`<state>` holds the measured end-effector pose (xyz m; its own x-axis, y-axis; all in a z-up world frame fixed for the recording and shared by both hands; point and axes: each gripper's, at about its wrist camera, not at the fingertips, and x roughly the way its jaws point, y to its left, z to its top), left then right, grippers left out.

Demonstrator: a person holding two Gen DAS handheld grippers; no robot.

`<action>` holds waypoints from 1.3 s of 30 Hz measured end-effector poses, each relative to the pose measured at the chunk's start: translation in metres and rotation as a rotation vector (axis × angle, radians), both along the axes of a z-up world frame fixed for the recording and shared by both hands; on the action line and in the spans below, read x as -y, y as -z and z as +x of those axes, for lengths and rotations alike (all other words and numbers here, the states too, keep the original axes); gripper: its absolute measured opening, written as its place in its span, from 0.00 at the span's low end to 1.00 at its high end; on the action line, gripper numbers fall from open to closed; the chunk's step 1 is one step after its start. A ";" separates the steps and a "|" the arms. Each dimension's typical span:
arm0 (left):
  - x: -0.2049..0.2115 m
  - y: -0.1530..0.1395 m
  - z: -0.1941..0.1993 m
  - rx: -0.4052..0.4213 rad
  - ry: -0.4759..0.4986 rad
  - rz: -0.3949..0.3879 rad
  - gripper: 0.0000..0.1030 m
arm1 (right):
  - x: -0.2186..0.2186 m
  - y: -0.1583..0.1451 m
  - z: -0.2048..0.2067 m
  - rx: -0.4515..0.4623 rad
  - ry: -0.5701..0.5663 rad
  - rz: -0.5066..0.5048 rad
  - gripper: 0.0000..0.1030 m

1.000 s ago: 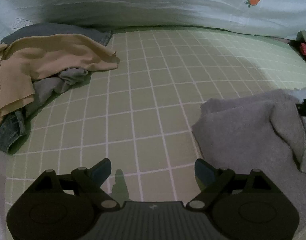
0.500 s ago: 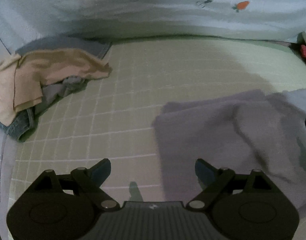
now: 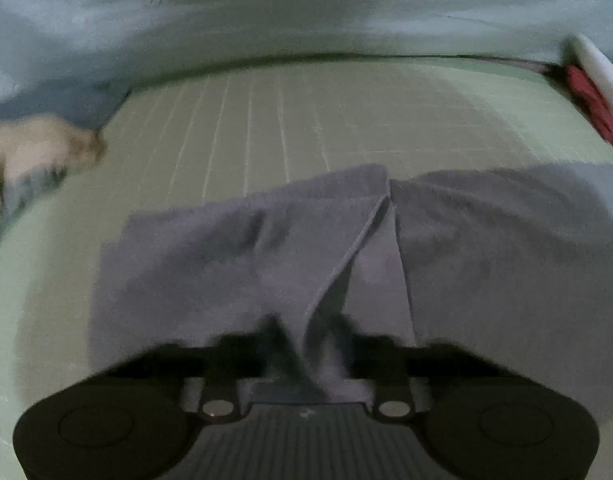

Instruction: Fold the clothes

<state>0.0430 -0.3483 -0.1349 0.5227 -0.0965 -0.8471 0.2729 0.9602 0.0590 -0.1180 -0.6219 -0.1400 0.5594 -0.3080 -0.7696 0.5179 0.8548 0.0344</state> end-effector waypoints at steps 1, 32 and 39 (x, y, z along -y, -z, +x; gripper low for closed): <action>0.001 0.002 0.003 0.000 -0.032 -0.008 0.03 | 0.009 0.002 -0.005 -0.010 0.000 -0.005 0.98; 0.023 -0.036 -0.037 0.039 -0.288 -0.075 0.89 | 0.178 0.050 0.015 -0.041 0.220 0.022 1.00; -0.016 -0.035 -0.047 0.032 -0.389 -0.060 0.91 | 0.167 0.039 0.018 -0.021 0.147 0.022 0.45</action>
